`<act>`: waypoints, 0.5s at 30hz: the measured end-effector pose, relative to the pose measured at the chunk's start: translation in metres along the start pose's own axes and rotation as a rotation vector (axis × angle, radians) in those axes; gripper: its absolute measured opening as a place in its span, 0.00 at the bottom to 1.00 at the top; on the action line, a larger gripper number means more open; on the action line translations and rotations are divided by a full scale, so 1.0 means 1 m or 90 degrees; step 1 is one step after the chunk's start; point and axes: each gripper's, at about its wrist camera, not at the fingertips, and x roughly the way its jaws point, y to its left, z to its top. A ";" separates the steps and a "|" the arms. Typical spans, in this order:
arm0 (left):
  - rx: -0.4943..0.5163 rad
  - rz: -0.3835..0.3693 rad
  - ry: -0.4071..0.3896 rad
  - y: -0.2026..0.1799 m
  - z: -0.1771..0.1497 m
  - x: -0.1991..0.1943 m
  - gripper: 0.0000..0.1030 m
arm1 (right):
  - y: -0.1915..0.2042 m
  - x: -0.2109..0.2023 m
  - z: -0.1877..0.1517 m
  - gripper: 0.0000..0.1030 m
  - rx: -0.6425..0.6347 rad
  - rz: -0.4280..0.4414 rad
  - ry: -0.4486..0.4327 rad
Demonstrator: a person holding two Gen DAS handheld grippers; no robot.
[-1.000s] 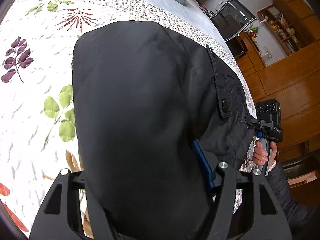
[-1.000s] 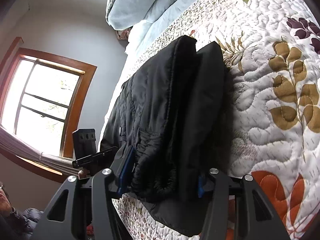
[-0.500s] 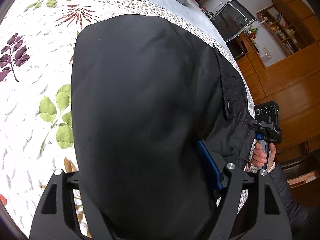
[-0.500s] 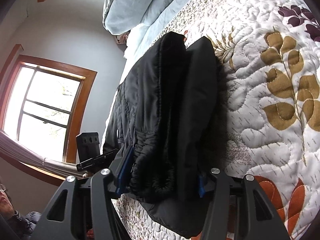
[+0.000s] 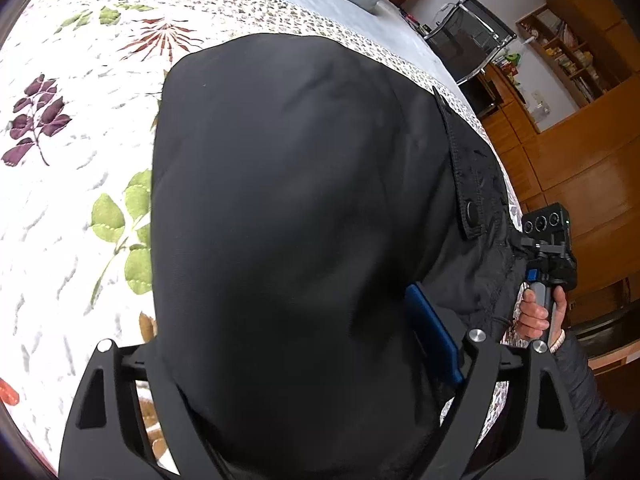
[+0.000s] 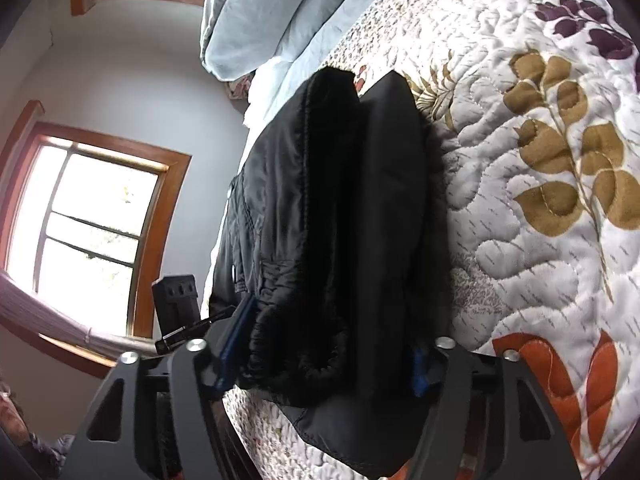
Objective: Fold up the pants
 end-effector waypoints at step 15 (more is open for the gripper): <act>-0.001 0.073 -0.041 -0.007 0.001 -0.013 0.88 | -0.002 -0.039 -0.022 0.82 0.014 -0.047 -0.029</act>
